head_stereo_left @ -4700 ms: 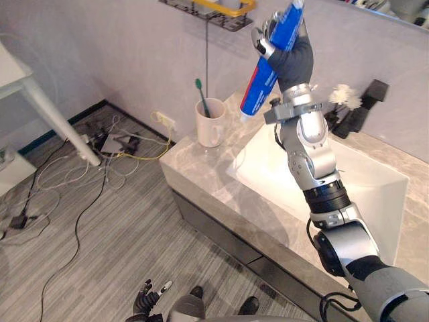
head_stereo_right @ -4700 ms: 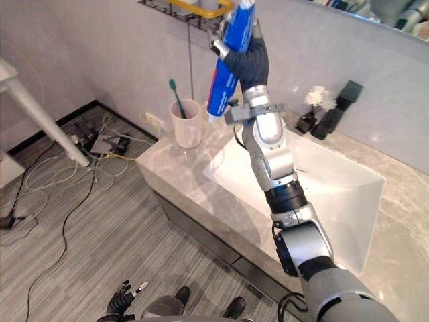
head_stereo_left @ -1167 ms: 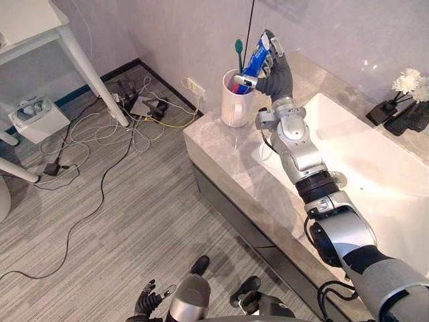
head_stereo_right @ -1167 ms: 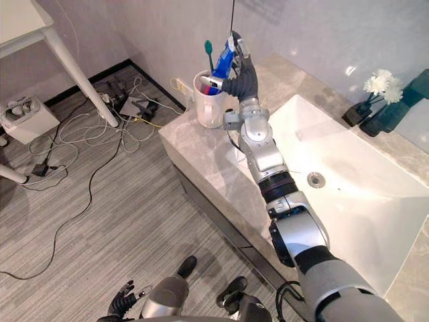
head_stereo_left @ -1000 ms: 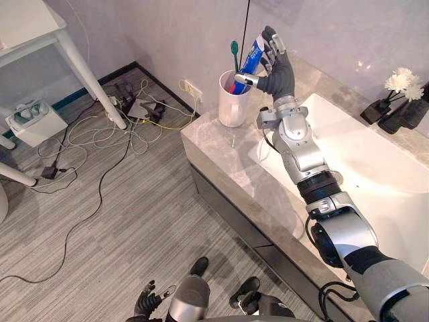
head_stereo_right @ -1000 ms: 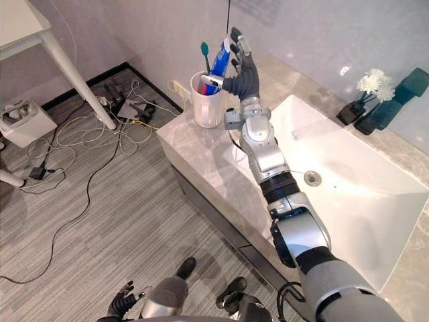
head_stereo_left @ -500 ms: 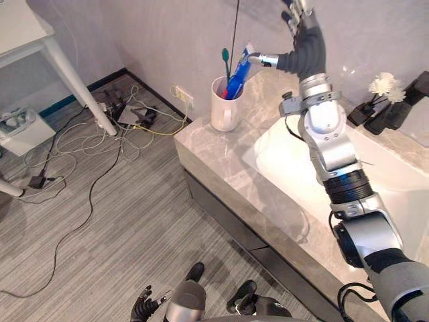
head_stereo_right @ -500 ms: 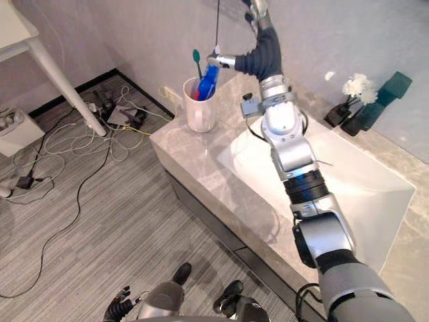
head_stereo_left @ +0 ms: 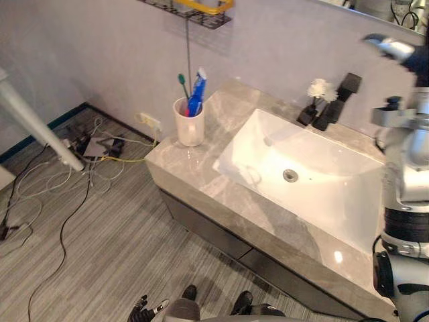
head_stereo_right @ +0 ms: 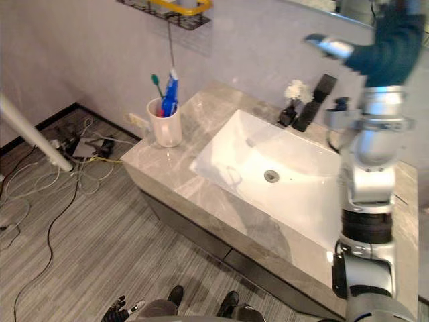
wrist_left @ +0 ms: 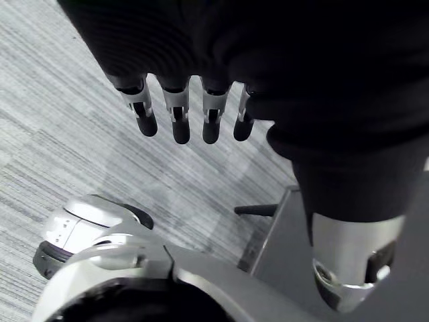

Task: Organize washtable

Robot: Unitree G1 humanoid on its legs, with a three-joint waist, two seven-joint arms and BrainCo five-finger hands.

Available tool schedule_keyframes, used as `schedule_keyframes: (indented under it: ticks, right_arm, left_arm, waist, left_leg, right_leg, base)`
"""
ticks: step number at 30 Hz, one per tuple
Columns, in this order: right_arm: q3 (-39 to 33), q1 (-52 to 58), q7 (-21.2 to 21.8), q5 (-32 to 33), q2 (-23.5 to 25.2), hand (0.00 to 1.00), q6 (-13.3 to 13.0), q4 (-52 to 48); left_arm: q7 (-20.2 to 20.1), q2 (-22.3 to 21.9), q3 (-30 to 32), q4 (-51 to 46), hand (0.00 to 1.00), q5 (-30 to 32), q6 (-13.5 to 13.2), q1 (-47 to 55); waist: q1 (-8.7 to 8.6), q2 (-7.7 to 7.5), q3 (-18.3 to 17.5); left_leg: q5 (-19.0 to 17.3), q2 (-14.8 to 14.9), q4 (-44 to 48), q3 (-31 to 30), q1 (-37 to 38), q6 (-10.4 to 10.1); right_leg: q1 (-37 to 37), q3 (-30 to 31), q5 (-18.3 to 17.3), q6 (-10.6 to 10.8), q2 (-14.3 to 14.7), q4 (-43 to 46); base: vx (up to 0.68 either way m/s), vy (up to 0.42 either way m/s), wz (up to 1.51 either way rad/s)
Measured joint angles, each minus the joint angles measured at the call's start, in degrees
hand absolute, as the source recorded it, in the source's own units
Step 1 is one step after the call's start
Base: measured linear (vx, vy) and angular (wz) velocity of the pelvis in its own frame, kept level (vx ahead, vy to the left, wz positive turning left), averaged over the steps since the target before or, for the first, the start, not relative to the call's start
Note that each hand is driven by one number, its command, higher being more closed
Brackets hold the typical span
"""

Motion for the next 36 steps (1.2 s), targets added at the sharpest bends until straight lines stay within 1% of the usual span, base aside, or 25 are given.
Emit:
schedule_keyframes:
  ticks: [1, 2, 3, 5, 6, 7, 8, 10, 11, 12, 13, 14, 15, 17, 18, 19, 20, 23, 25, 27, 29, 31, 32, 34, 36]
  right_arm:
    - [-4.3, 2.1, -0.6, 1.1, -0.1, 0.0, -0.9, -0.1]
    - [-6.2, 3.2, -1.0, 1.2, -0.1, 0.0, -1.3, 0.0]
    - [-11.8, 7.0, -2.3, 1.7, -0.2, 0.0, -1.7, 0.0]
    - [-15.0, 9.9, -2.7, 2.3, -0.1, 0.0, -1.7, 0.0]
    - [-17.4, 12.7, -3.3, 2.9, 0.0, 0.0, -1.6, 0.1]
    - [-19.2, 14.9, -3.5, 2.9, 0.5, 0.0, -1.6, 0.1]
    - [-22.0, 18.6, -3.8, 3.3, 2.2, 0.0, -1.6, 0.1]
    - [-24.9, 22.3, -4.6, 3.3, 4.8, 0.0, -1.5, 0.2]
    - [-26.4, 26.2, -5.4, 2.8, 8.5, 0.0, -1.3, 0.1]
    - [-26.7, 28.0, -5.9, 2.0, 9.9, 0.0, -1.1, 0.1]
    - [-27.0, 31.8, -6.5, 0.8, 13.5, 0.0, -0.6, 0.0]
    - [-27.1, 35.2, -7.3, -1.1, 17.7, 0.0, 0.8, -0.8]
    - [-27.1, 35.9, -7.4, -1.5, 18.6, 0.0, 1.3, -1.1]
    - [-26.8, 41.7, -8.7, -4.3, 26.9, 0.0, 3.6, -4.5]
    - [-26.7, 42.8, -9.1, -4.9, 28.5, 0.0, 4.0, -5.1]
    - [-26.2, 44.5, -10.0, -6.0, 31.4, 0.0, 5.2, -6.4]
    - [-24.9, 45.7, -10.9, -6.6, 33.7, 0.0, 5.7, -7.4]
    - [-22.5, 48.3, -12.5, -8.1, 38.5, 0.0, 6.6, -8.3]
    - [-21.9, 49.7, -13.8, -7.9, 40.2, 0.0, 7.5, -7.8]
    - [-21.8, 50.3, -14.9, -7.4, 40.4, 0.0, 7.5, -4.3]
    - [-21.6, 50.3, -15.8, -5.4, 40.8, 0.0, 7.6, 0.7]
    - [-20.1, 50.2, -16.0, -2.4, 40.7, 0.0, 7.5, 8.1]
    - [-19.6, 50.2, -16.0, -1.4, 40.7, 0.0, 7.5, 10.1]
    - [-17.3, 50.2, -15.5, 0.7, 40.6, 0.0, 7.6, 18.6]
    - [-13.7, 50.0, -13.3, 1.6, 40.2, 0.0, 8.3, 28.1]
  left_arm:
    - [0.0, -0.2, 0.2, 0.0, 0.0, 0.0, 0.0, 0.0]
    - [0.0, -0.5, 0.7, 0.0, 0.0, 0.0, 0.0, 0.1]
    - [0.0, -1.1, 1.7, 0.1, 0.0, -0.2, 0.0, 0.1]
    - [0.0, -1.3, 2.0, 0.3, 0.0, -0.3, 0.0, 0.0]
    - [0.0, -1.4, 2.0, 1.2, 0.0, -0.3, -0.1, -0.1]
    - [0.0, -1.5, 2.1, 1.7, 0.0, -0.3, -0.1, -0.1]
    - [0.0, -1.7, 2.5, 2.4, 0.0, -0.4, 0.0, 0.0]
    - [-0.1, -2.2, 3.6, 2.4, 0.0, -0.5, 0.0, -0.2]
    - [-0.1, -2.8, 4.9, 2.4, 0.0, -0.5, 0.0, -0.2]
    - [-0.1, -3.1, 5.4, 2.4, 0.0, -0.4, 0.0, -0.2]
    - [0.0, -3.9, 6.8, 2.3, 0.0, -0.4, 0.0, -0.3]
    - [0.0, -5.0, 8.6, 2.3, 0.0, -0.5, 0.0, -0.6]
    - [0.0, -5.2, 8.9, 2.2, 0.0, -0.5, 0.0, -0.7]
    - [0.0, -7.0, 10.8, 1.9, 0.0, -0.5, 0.0, -1.8]
    - [0.0, -7.3, 11.0, 1.8, 0.0, -0.6, 0.0, -1.9]
    - [0.0, -8.1, 11.0, 1.6, 0.0, -0.9, 0.0, -2.3]
    - [0.0, -9.1, 11.0, 1.1, 0.0, -1.1, 0.1, -2.5]
    - [0.1, -10.6, 11.0, 0.6, 0.0, -1.9, 0.1, -3.2]
    - [0.3, -11.4, 11.0, 0.6, 0.0, -2.1, 0.1, -3.6]
    - [0.8, -11.9, 11.0, 0.6, 0.0, -2.5, 0.1, -4.1]
    - [1.4, -12.1, 11.0, 0.7, 0.0, -2.8, 0.1, -4.3]
    - [1.7, -12.2, 10.6, 0.9, 0.0, -4.1, 0.1, -4.3]
    - [1.9, -12.3, 10.4, 1.1, 0.0, -4.3, 0.1, -4.3]
    - [2.5, -12.4, 9.8, 1.1, 0.0, -4.4, 0.1, -4.3]
    - [2.7, -12.3, 9.1, 1.1, 0.0, -5.4, 0.1, -4.4]
  waist:
    - [-1.05, 0.26, -0.4]
    - [-1.42, 0.36, -0.7]
    - [-1.76, 0.65, -1.4]
    - [-2.14, 0.84, -1.8]
    - [-3.23, 1.12, -2.3]
    - [-3.77, 1.28, -2.3]
    - [-4.79, 1.45, -2.6]
    - [-5.33, 1.35, -3.0]
    - [-6.15, 1.67, -3.7]
    - [-6.25, 1.41, -3.8]
    - [-6.43, 1.59, -4.3]
    - [-6.43, 1.62, -4.6]
    - [-6.44, 1.72, -4.7]
    - [-6.6, 2.66, -5.2]
    - [-6.84, 2.85, -5.4]
    - [-7.38, 3.14, -5.5]
    - [-7.52, 3.24, -5.6]
    - [-7.59, 3.37, -5.6]
    - [-7.79, 3.68, -5.6]
    - [-7.75, 3.98, -5.6]
    - [-7.66, 4.06, -5.6]
    - [-7.69, 4.35, -5.5]
    - [-7.71, 4.47, -5.5]
    - [-7.68, 4.75, -5.3]
    - [-7.57, 4.85, -5.2]
  left_leg:
    - [-0.2, 0.0, -0.1, 0.4, 0.1, 0.2]
    - [-0.2, -0.1, -0.2, 0.8, 0.1, 0.3]
    - [-0.8, -0.1, -0.4, 2.3, 0.2, 0.7]
    - [-0.9, -0.2, -0.5, 3.1, 0.2, 0.8]
    - [-1.0, -0.3, -0.6, 3.6, 0.1, 0.9]
    - [-1.0, -0.4, -0.6, 4.2, 0.2, 0.9]
    - [-1.1, -0.6, -0.6, 5.0, 0.4, 0.9]
    - [-1.4, -0.7, -0.6, 5.8, 0.4, 1.0]
    - [-2.0, -0.6, -0.4, 6.7, 0.4, 1.1]
    - [-2.3, -0.6, -0.3, 6.9, 0.4, 1.1]
    - [-2.6, -0.5, 0.0, 7.8, 0.4, 1.1]
    - [-3.2, -0.5, 0.5, 8.4, 0.3, 1.2]
    - [-3.3, -0.5, 0.6, 8.6, 0.3, 1.2]
    - [-4.8, -0.4, 2.3, 9.7, 0.3, 1.4]
    - [-5.1, -0.4, 2.6, 9.8, 0.4, 1.5]
    - [-5.8, -0.3, 3.7, 10.4, 0.5, 1.5]
    - [-6.6, -0.2, 4.6, 11.5, 0.5, 1.5]
    - [-8.7, 0.5, 6.6, 14.0, 0.8, 1.5]
    - [-9.5, 0.7, 7.3, 14.3, 1.4, 1.5]
    - [-9.8, 0.7, 7.5, 14.6, 2.0, 1.7]
    - [-10.0, 0.7, 7.6, 14.8, 2.4, 1.8]
    - [-10.1, 0.7, 7.1, 15.4, 3.5, 1.7]
    - [-10.2, 0.7, 7.1, 15.8, 3.8, 1.6]
    - [-10.2, 1.0, 7.0, 17.9, 4.6, 1.5]
    - [-10.2, 1.1, 6.5, 18.9, 5.4, 1.5]
  right_leg:
    - [0.6, 0.3, 0.9, 0.1, 0.4, -1.6]
    - [0.7, 0.8, 1.4, 0.1, 0.6, -2.5]
    - [1.0, 2.4, 3.0, -0.1, 1.2, -5.1]
    - [1.3, 3.2, 4.1, -0.1, 1.5, -6.8]
    - [1.6, 3.8, 5.1, 0.3, 1.7, -8.2]
    - [1.8, 4.2, 5.6, 0.5, 1.8, -9.0]
    - [2.2, 5.0, 6.4, 0.5, 2.0, -10.3]
    - [2.2, 5.8, 6.8, 0.6, 2.1, -11.2]
    - [2.1, 6.2, 6.9, 0.7, 2.2, -11.5]
    - [2.1, 6.3, 6.9, 0.8, 2.2, -11.5]
    - [2.1, 6.5, 6.8, 0.8, 2.4, -11.6]
    - [2.1, 7.2, 6.6, 0.5, 2.5, -11.6]
    - [2.2, 7.4, 6.6, 0.5, 2.5, -11.6]
    - [2.6, 7.9, 6.4, 0.6, 2.5, -11.5]
    - [2.8, 7.9, 6.4, 0.6, 2.5, -11.5]
    - [3.2, 8.1, 6.2, 0.8, 2.5, -11.5]
    - [3.4, 8.6, 6.2, 0.8, 2.6, -11.5]
    - [3.6, 9.3, 6.1, 0.8, 2.9, -10.9]
    - [4.2, 9.4, 5.7, 1.0, 3.0, -10.6]
    - [4.2, 9.5, 5.1, 1.0, 2.8, -9.5]
    - [4.2, 9.5, 4.5, 1.0, 2.7, -8.4]
    - [4.0, 9.5, 3.1, 1.2, 2.2, -6.0]
    - [4.0, 9.5, 2.6, 1.3, 2.1, -5.3]
    - [4.0, 9.4, 1.5, 1.9, 1.5, -3.2]
    - [4.0, 9.6, 0.8, 1.9, 1.5, -2.4]
  base:
    - [-0.01, 0.027, -0.15]
    - [0.01, 0.048, -0.45]
    - [0.01, 0.043, -0.47]
    - [0.02, 0.034, -0.36]
    - [0.03, 0.027, -0.26]
    - [0.06, 0.044, -0.33]
    - [0.04, 0.035, -0.28]
    - [0.04, 0.033, -0.28]
    - [0.04, 0.031, -0.22]
    - [0.06, 0.039, -0.23]
    - [0.04, 0.036, -0.23]
    - [0.03, 0.036, -0.25]
    - [0.03, 0.037, -0.25]
    - [0.04, 0.038, -0.18]
    - [0.05, 0.047, -0.13]
    - [0.05, 0.058, -0.21]
    - [0.03, 0.049, -0.28]
    - [0.02, 0.04, -0.41]
    - [0.04, 0.033, -0.15]
    - [0.04, 0.044, -0.06]
    - [0.04, 0.046, 0.0]
    - [0.04, 0.041, 0.02]
    - [0.04, 0.041, 0.05]
    - [0.02, 0.04, 0.07]
    - [0.02, 0.006, -0.01]
